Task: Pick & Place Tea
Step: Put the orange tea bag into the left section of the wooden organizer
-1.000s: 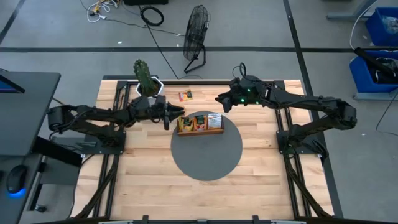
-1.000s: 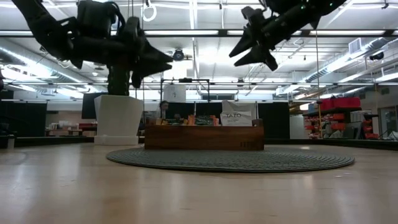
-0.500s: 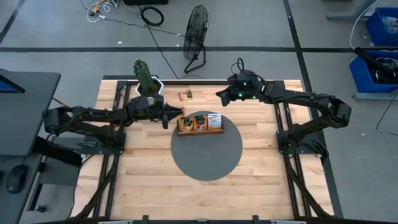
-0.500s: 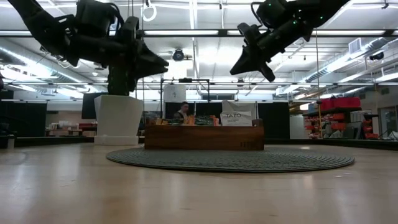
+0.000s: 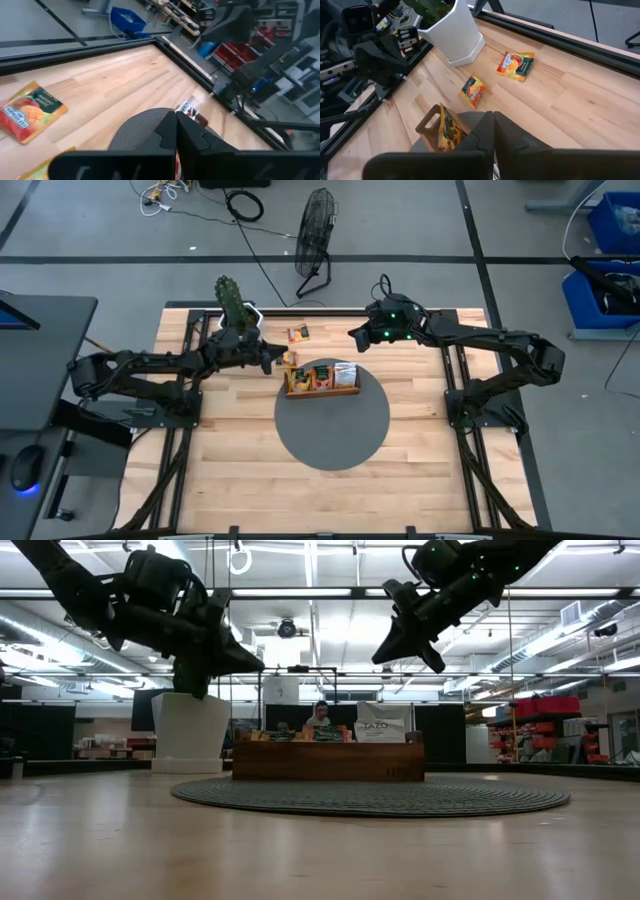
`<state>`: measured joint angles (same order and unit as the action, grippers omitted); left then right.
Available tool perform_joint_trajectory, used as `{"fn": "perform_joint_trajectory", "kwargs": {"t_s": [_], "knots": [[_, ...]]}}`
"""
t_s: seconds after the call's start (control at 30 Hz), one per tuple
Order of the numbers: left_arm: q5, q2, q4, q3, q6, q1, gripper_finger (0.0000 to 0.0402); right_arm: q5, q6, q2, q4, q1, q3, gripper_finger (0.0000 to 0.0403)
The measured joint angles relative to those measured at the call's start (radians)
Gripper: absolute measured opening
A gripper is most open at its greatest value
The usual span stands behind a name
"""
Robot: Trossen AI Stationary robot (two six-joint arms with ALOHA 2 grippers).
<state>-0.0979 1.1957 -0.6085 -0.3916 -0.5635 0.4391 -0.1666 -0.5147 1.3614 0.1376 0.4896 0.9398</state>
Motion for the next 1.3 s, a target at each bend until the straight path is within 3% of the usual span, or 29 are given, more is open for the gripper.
{"fn": "perform_joint_trajectory", "kwargs": {"t_s": [0.27,0.43,0.6,0.87,1.13,1.3], "knots": [[0.245,-0.006,0.099,0.001,-0.153,-0.102,0.0002,0.001,0.034,0.000,0.008,0.002,0.000,0.0008],[0.303,-0.006,0.167,0.001,-0.277,-0.126,0.0003,0.001,0.060,0.000,0.008,0.018,0.000,0.0011],[0.304,-0.006,0.166,0.001,-0.261,-0.136,0.0002,-0.007,0.086,0.000,0.008,0.039,0.000,0.0012],[0.257,-0.006,0.223,-0.043,-0.032,-0.129,0.0001,-0.009,0.147,0.000,0.019,0.069,0.000,0.0012],[0.228,0.027,0.605,-0.296,0.148,-0.106,0.0001,-0.009,0.181,0.000,0.070,0.077,0.000,0.0012],[0.201,0.072,0.722,-0.448,0.309,-0.099,0.0001,-0.007,0.202,0.000,0.096,0.079,0.000,0.0010]]}}
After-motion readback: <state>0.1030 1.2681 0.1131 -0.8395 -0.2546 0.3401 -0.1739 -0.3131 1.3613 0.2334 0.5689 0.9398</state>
